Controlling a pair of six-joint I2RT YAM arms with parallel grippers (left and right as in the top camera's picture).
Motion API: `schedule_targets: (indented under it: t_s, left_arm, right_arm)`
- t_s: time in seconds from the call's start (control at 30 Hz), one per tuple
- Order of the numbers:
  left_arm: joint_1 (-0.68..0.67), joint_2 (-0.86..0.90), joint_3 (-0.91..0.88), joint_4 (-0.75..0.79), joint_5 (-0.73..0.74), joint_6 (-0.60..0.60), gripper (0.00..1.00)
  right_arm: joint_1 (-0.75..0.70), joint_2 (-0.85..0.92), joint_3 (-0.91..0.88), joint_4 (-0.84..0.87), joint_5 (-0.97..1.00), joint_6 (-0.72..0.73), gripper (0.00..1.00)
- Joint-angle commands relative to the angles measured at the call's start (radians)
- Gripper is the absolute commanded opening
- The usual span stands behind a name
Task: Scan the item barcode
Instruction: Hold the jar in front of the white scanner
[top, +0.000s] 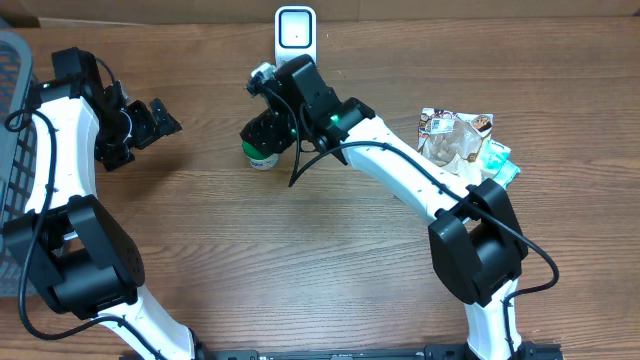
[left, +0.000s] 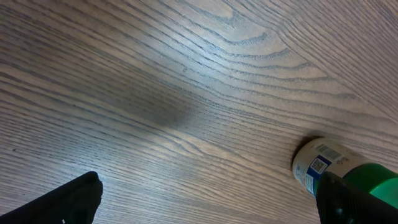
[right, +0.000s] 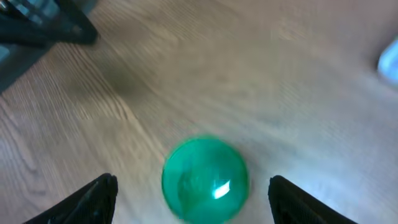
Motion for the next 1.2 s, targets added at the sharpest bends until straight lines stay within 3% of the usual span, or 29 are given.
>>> schedule_targets:
  t_s: [0.0,0.17,0.23,0.4,0.67,0.83,1.17]
  left_arm:
    - [0.0,-0.022,0.019,-0.002,-0.017,0.014,1.0]
    - [0.0,-0.022,0.019,-0.002,-0.017,0.014,1.0]
    - [0.0,-0.021,0.019,-0.002,-0.017,0.014,0.99]
    - [0.0,-0.021,0.019,-0.002,-0.017,0.014,1.0]
    - [0.0,-0.021,0.019,-0.002,-0.018,0.014,1.0]
    - [0.0,-0.021,0.019,-0.002,-0.018,0.014,1.0]
    - [0.0,-0.021,0.019,-0.002,-0.017,0.014,1.0]
  right_arm:
    - [0.003,0.004,-0.005,-0.05,-0.01,0.063,0.77]
    - [0.017,0.004,-0.005,-0.135,-0.076,0.078,0.8]
    - [0.018,0.004,-0.005,-0.165,-0.084,0.149,0.79]
    - [0.023,0.004,0.013,-0.16,0.121,0.462,0.29]
    - [0.025,0.004,0.221,-0.214,0.214,0.448,0.29]
    - [0.046,0.066,0.22,-0.139,0.073,0.447,0.05]
    - [0.152,0.129,0.218,-0.128,0.074,0.42,0.04]
